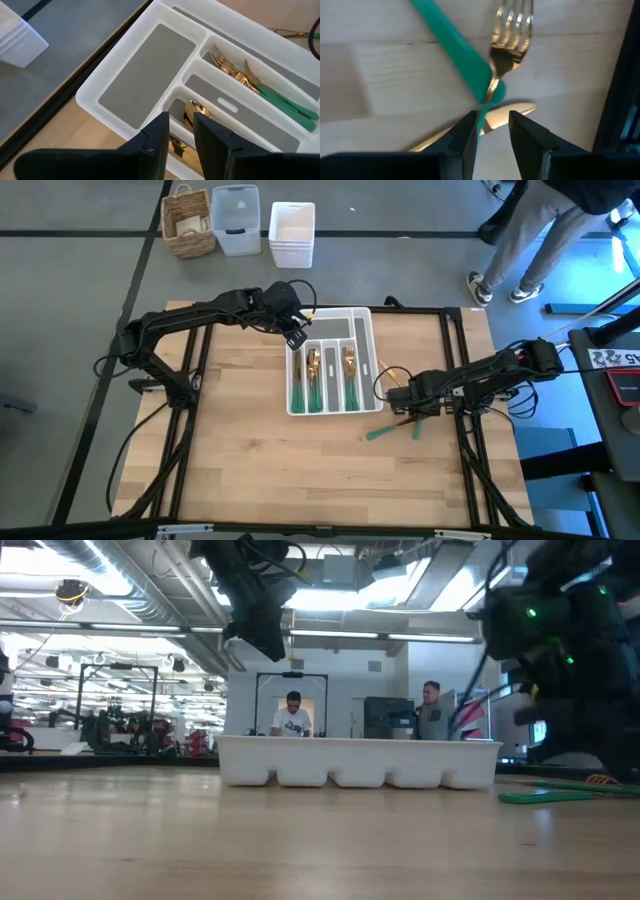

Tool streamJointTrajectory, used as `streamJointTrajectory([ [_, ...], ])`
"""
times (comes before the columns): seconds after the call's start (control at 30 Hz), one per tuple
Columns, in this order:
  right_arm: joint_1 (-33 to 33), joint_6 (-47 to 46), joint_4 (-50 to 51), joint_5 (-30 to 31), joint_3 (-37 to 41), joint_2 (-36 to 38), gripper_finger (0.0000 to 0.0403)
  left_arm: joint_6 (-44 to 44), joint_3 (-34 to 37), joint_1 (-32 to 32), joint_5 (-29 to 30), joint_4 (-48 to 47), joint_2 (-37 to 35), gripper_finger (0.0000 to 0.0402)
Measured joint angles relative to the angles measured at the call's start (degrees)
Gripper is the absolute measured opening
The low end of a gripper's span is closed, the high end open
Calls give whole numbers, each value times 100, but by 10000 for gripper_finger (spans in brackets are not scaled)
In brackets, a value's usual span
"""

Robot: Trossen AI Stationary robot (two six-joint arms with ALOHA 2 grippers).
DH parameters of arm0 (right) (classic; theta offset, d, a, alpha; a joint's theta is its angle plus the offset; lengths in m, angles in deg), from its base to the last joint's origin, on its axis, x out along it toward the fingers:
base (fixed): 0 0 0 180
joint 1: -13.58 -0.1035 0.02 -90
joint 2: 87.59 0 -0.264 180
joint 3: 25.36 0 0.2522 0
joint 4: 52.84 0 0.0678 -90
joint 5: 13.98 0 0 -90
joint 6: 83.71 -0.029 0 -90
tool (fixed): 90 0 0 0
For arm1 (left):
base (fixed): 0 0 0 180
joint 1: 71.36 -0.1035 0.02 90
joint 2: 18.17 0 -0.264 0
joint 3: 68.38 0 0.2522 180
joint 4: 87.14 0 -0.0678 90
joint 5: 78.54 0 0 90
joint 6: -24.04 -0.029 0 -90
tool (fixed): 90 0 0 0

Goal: Sort silverware
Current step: Put the fork into the silverware organizer

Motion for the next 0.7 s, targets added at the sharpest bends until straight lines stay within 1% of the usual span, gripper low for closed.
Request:
streamJointTrajectory([
  [0.17, 0, -262, -403, 28, 372, 20, 110, 2, 0, 0, 0, 4, 0, 82],
  [0.3, 2, -298, -463, 23, 464, 22, 109, 2, 0, 0, 0, 3, 0, 82],
  [0.37, 2, -260, -482, 22, 468, 20, 102, 2, 0, 0, 0, 4, 0, 82],
  [0.47, 0, -251, -526, 23, 469, 17, 75, 2, 0, 0, 0, 4, 0, 82],
  [0.6, 1, -224, -558, 36, 469, 15, 20, 2, 0, 0, 0, 4, 0, 82],
  [0.63, 0, -193, -558, 40, 469, 15, 14, 2, 0, 0, 0, 4, 0, 82],
  [0.7, 2, -104, -565, 40, 472, 14, 14, 2, 0, 0, 0, 6, 0, 82],
])
